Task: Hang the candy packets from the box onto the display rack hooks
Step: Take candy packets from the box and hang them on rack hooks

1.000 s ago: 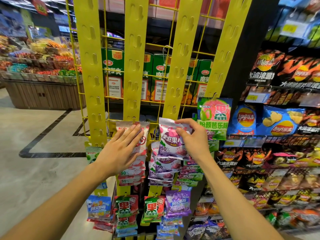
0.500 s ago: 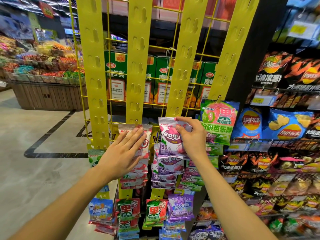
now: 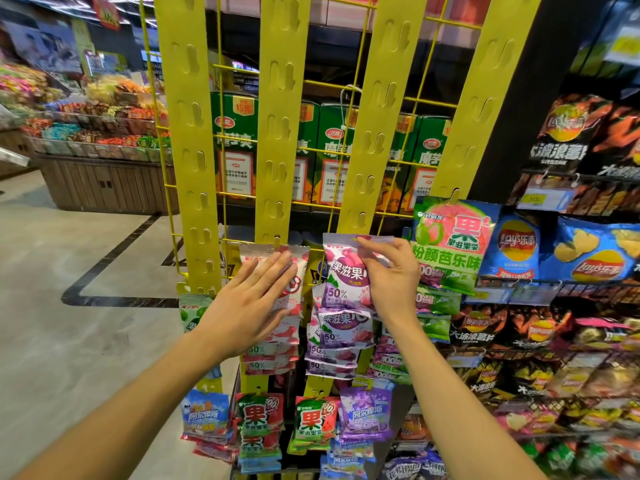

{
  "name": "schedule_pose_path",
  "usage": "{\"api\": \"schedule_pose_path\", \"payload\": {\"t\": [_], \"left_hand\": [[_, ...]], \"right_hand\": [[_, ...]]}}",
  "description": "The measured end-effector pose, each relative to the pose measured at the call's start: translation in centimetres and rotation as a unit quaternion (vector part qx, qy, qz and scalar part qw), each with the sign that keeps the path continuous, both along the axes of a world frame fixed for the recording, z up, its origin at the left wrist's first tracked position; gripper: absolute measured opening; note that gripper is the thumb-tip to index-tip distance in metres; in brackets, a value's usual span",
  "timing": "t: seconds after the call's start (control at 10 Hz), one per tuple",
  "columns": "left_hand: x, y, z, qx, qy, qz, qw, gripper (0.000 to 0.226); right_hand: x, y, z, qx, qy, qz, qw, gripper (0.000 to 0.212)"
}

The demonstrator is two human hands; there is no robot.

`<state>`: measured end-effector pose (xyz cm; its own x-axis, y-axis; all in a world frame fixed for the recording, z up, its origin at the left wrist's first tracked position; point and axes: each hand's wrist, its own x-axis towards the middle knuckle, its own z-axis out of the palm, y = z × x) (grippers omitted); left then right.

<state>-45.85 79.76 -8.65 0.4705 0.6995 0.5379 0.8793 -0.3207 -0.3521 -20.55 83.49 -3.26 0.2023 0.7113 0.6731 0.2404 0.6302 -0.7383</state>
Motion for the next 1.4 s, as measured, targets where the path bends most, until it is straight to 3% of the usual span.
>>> {"api": "schedule_pose_path", "payload": {"t": [0.3, 0.6, 0.8, 1.1, 1.4], "left_hand": [[0.1, 0.1, -0.3, -0.004, -0.002, 0.006, 1.0, 0.071], [0.4, 0.1, -0.4, -0.001, -0.008, 0.012, 1.0, 0.072], [0.5, 0.1, -0.5, 0.004, -0.012, 0.01, 1.0, 0.073], [0.7, 0.0, -0.4, 0.004, -0.015, 0.011, 1.0, 0.072], [0.6, 0.2, -0.4, 0.011, -0.015, 0.011, 1.0, 0.073]], "right_hand": [[0.7, 0.2, 0.1, -0.014, -0.028, 0.007, 0.999, 0.031], [1.0, -0.2, 2.0, -0.095, -0.071, -0.005, 0.993, 0.028], [1.3, -0.3, 2.0, -0.124, -0.059, 0.009, 0.99, 0.012], [0.8, 0.0, 4.1, -0.197, -0.112, -0.023, 0.974, 0.014], [0.5, 1.0, 5.9, -0.298, -0.102, -0.041, 0.948, 0.022]]}}
